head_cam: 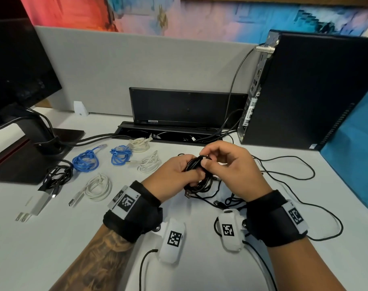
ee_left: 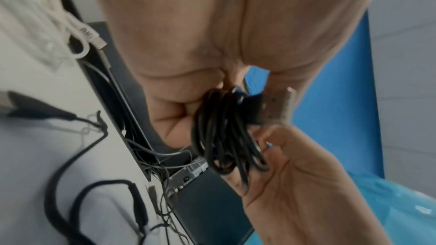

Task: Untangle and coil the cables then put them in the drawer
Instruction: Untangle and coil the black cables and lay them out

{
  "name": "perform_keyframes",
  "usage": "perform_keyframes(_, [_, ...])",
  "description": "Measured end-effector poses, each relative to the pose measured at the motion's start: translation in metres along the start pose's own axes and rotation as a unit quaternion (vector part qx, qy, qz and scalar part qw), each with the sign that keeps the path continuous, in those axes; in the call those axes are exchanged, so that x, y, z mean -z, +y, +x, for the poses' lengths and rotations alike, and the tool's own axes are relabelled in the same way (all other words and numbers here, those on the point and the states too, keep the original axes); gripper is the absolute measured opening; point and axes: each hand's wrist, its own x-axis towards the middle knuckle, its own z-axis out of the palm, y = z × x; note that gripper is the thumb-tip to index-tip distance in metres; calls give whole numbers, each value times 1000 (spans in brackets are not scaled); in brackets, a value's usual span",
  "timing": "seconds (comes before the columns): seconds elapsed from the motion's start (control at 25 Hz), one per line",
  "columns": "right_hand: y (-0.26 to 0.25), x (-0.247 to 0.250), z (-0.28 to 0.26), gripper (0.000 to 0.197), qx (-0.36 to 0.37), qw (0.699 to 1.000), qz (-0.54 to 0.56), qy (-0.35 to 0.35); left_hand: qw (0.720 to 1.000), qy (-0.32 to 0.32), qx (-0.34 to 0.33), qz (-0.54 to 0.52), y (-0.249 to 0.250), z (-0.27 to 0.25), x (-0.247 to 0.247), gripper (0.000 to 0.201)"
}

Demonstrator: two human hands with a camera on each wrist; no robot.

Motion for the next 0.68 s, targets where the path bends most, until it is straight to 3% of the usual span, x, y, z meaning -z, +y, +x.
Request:
perform_keyframes(0.12, [-1, -4, -1, 19, 11, 1000, 2, 26, 998, 57, -9, 15, -4, 2, 4, 32])
perform_keyframes(0.36, [0, -7, 1, 19, 8, 998, 16, 53, 999, 13, -31, -34, -2, 0, 8, 45])
perform_keyframes(0.52, [-2, -7, 0, 24, 26, 998, 24, 54, 997, 50, -36, -56, -1, 1, 5, 26])
perform_keyframes(0.68, [-3, -2, 0, 21, 30, 997, 33, 68, 995, 79, -42, -37, 5, -2, 3, 23])
